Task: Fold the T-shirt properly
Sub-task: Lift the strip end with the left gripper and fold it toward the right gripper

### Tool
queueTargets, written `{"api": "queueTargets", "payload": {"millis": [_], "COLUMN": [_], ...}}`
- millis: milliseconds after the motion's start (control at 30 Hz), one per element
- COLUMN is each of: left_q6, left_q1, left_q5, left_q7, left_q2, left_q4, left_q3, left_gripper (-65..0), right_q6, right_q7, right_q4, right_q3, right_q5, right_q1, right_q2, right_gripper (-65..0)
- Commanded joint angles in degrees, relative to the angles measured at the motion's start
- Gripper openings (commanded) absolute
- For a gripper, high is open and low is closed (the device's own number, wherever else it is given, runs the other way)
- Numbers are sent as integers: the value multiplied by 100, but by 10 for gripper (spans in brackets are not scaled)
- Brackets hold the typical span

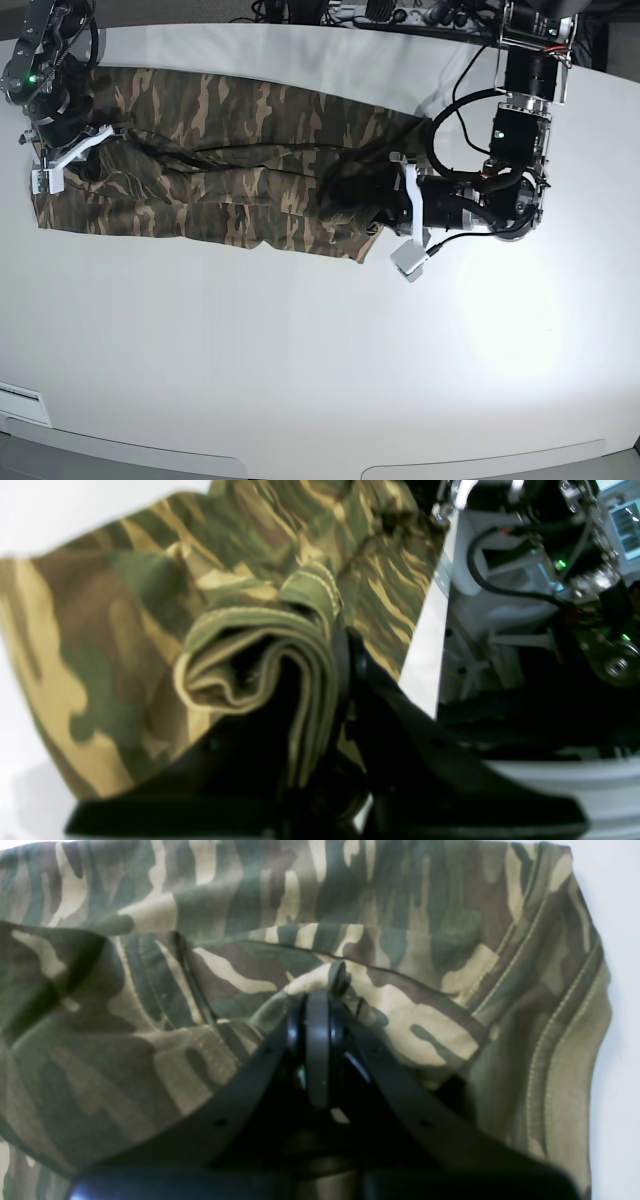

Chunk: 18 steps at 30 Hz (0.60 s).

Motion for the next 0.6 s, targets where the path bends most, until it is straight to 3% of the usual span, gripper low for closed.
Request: {"api": "queueTargets", "payload": {"millis": [0, 400, 433, 533, 567], "left_q6": [-39, -42, -39, -37, -35], "left_q1": [-125, -125, -122, -127, -127], "left_q5": [-35, 1228, 1209, 927, 844], "left_q7": [-229, -1029, -992, -857, -841], "left_q2": [96, 1117, 1163, 1174, 1172], "left_q4": [90, 90, 90, 90, 90], "left_q3": [-11, -11, -9, -2, -2], "left_gripper": [-650, -650, -604, -336, -275], "right_q6": [-39, 140, 140, 142, 142], "right_q7": [-136, -219, -221, -221, -221], "right_q4": [20, 20, 20, 20, 20], "right_q3": [20, 20, 20, 20, 20], "right_q5": [-70, -70, -68, -70, -70], "right_q1": [-13, -13, -13, -13, -13], "right_q2": [66, 66, 66, 66, 68], "right_gripper": [-650, -650, -650, -650, -650]}}
